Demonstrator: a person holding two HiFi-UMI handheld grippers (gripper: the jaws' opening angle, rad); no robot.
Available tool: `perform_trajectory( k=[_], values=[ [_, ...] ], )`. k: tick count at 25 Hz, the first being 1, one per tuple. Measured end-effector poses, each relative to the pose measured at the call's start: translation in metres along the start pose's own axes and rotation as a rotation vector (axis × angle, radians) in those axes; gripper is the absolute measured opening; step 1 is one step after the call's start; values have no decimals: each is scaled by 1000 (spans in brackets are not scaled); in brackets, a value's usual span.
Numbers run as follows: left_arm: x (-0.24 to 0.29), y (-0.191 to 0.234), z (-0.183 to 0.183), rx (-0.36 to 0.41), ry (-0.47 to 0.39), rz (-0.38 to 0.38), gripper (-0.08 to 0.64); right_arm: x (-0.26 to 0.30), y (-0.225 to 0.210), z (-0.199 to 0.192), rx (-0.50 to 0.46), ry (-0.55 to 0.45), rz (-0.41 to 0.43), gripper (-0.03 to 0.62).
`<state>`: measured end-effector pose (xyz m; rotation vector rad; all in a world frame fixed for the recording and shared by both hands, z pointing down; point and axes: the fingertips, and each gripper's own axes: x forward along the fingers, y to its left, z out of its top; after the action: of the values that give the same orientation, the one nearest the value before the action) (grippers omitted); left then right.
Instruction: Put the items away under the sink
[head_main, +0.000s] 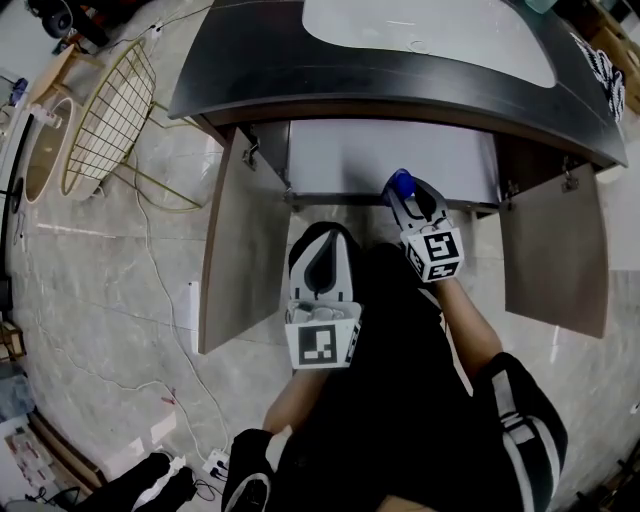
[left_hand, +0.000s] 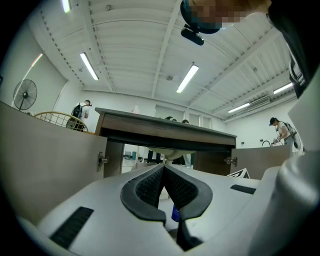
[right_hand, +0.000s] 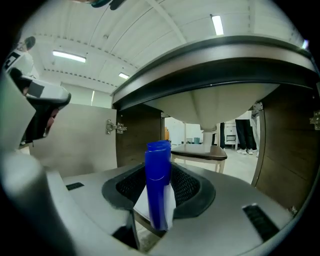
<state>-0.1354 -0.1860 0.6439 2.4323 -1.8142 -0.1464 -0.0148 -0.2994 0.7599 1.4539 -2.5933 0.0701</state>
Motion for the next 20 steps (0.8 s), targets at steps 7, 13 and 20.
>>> perform_trajectory(
  k=[7,13,20],
  values=[
    [4,1,3,2,-3,4,14,31,-11,-21,-20,9,-11,148],
    [4,0,0,-2,4,7,14,49,-18,-35,-28,4,-16,148],
    [5,2,-4,-13,14,13,14,69,-24,-61,-46,37,-19,147]
  ],
)
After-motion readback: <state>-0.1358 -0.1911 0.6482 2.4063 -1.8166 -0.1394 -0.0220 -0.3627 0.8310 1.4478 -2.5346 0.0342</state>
